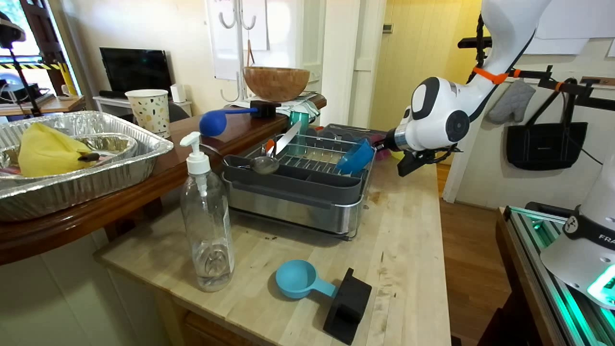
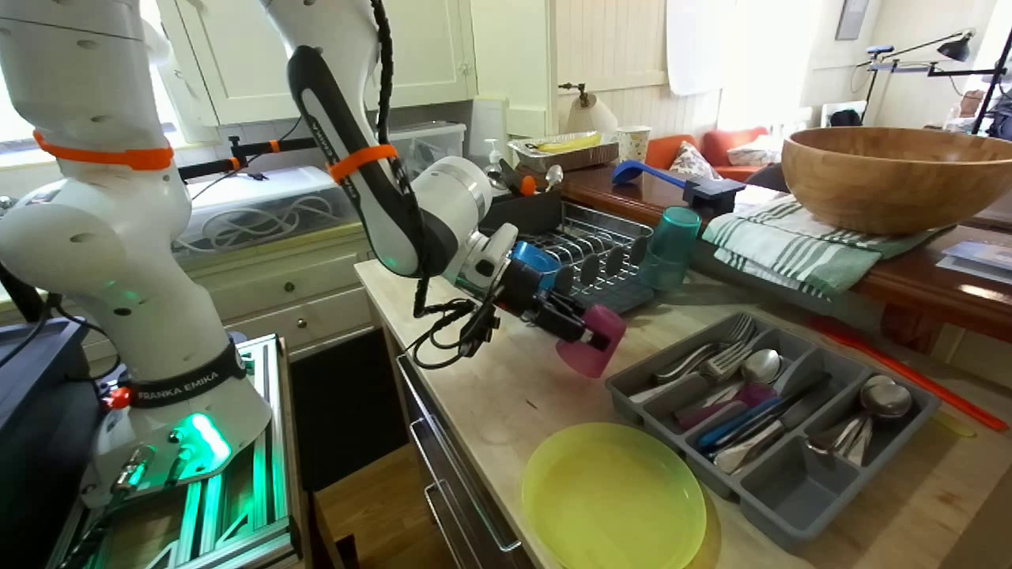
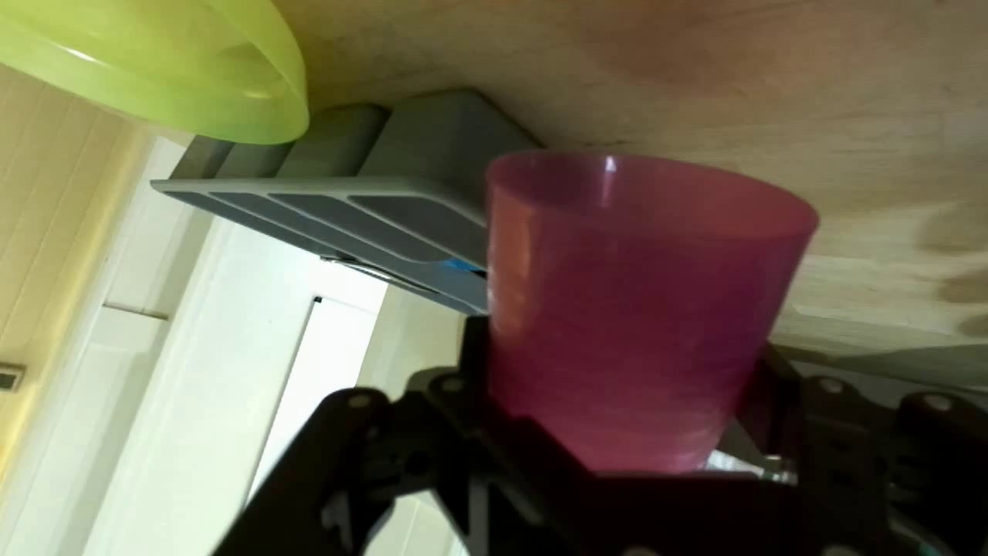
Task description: Put the purple cup upside down.
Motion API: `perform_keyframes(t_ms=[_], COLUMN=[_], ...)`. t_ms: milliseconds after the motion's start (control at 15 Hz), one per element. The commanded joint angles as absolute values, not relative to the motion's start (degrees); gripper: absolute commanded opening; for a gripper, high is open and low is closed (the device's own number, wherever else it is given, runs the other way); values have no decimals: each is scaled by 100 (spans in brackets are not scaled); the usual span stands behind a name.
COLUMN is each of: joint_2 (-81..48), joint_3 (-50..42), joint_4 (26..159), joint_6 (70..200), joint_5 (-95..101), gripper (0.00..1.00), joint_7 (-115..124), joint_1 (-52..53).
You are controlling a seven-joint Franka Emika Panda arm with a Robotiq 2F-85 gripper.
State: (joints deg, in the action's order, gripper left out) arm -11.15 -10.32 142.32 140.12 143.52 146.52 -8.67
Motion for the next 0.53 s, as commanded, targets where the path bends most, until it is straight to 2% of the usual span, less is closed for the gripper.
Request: perform_keyframes(t_ms=[0,467], joint_2=[-1304,-1648], joint_3=[-737,-532], joint_4=[14298,14281], joint_6=[13464,12760], joint_5=[14464,14476], gripper=[48,48], joint_7=[15016,15317], joint_1=[-1040,-1116])
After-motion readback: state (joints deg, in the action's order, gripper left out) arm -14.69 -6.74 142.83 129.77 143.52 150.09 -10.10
